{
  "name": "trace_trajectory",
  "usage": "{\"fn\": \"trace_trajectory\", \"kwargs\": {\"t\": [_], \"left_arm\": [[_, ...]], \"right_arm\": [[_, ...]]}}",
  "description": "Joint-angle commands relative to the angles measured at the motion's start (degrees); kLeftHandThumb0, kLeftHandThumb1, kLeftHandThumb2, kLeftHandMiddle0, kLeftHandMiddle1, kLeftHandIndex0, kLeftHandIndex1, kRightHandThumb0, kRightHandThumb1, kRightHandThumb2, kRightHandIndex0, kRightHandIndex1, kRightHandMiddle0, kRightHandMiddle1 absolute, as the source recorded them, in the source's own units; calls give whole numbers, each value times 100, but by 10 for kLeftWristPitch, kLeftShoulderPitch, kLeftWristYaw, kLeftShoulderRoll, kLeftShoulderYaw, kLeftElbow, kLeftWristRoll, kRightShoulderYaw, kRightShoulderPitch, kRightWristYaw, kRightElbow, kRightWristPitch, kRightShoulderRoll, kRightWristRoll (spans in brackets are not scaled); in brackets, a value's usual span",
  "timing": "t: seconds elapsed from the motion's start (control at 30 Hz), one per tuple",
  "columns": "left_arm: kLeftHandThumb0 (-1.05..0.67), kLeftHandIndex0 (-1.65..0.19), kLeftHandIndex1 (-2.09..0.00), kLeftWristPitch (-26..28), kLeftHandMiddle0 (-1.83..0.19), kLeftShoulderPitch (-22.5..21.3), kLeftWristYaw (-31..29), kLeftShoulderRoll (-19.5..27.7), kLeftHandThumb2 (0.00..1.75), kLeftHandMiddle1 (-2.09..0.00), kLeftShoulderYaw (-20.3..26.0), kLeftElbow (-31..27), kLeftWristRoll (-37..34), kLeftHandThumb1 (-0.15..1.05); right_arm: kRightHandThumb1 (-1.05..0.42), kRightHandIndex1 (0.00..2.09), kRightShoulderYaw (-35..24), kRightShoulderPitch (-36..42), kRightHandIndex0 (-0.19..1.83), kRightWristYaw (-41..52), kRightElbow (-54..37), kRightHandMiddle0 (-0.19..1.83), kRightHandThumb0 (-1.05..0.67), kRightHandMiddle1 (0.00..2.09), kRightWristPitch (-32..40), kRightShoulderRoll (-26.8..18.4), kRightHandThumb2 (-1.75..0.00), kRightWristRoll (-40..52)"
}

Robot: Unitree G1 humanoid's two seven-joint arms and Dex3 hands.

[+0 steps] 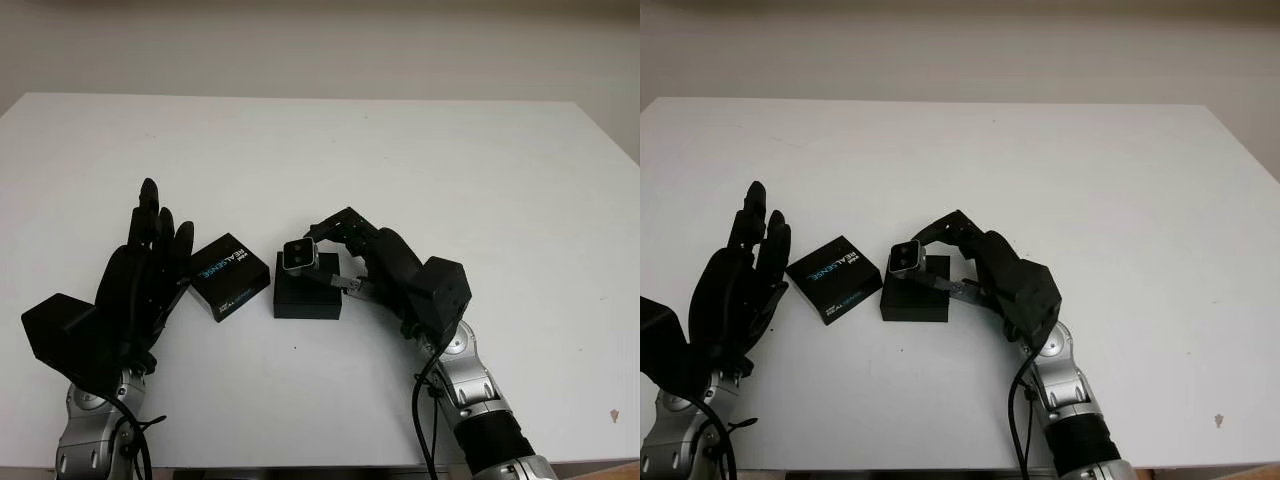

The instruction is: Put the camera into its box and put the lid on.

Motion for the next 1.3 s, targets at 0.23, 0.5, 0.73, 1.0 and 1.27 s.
{"fn": "trace_trajectory", "kwargs": {"t": [0.23, 0.5, 0.73, 1.0, 1.27], "left_arm": [[-73, 19, 0, -4, 19, -1, -1, 3, 40, 0, 2, -6, -1, 105], [-74, 19, 0, -1, 19, 3, 2, 3, 40, 0, 2, -12, -1, 105], [-74, 19, 0, -1, 19, 4, 2, 2, 40, 0, 2, -13, -1, 105], [-73, 19, 0, -5, 19, 5, -2, 4, 40, 0, 4, -12, -4, 105], [-73, 19, 0, -2, 19, 3, -2, 4, 39, 0, 6, -12, -8, 105]], "right_arm": [[-103, 74, 7, 5, 1, 4, -8, 36, -42, 172, 9, -8, -5, -11], [-103, 69, 17, 8, 4, -6, 4, 37, -42, 173, 3, -9, -5, -31], [-103, 66, 21, 9, 5, -11, 19, 34, -41, 172, -3, -13, -5, -43], [-103, 64, 20, 7, 6, -17, 26, 33, -40, 174, -13, -13, -5, -48], [-103, 64, 19, 6, 6, -18, 27, 33, -40, 174, -19, -16, -6, -51]]}}
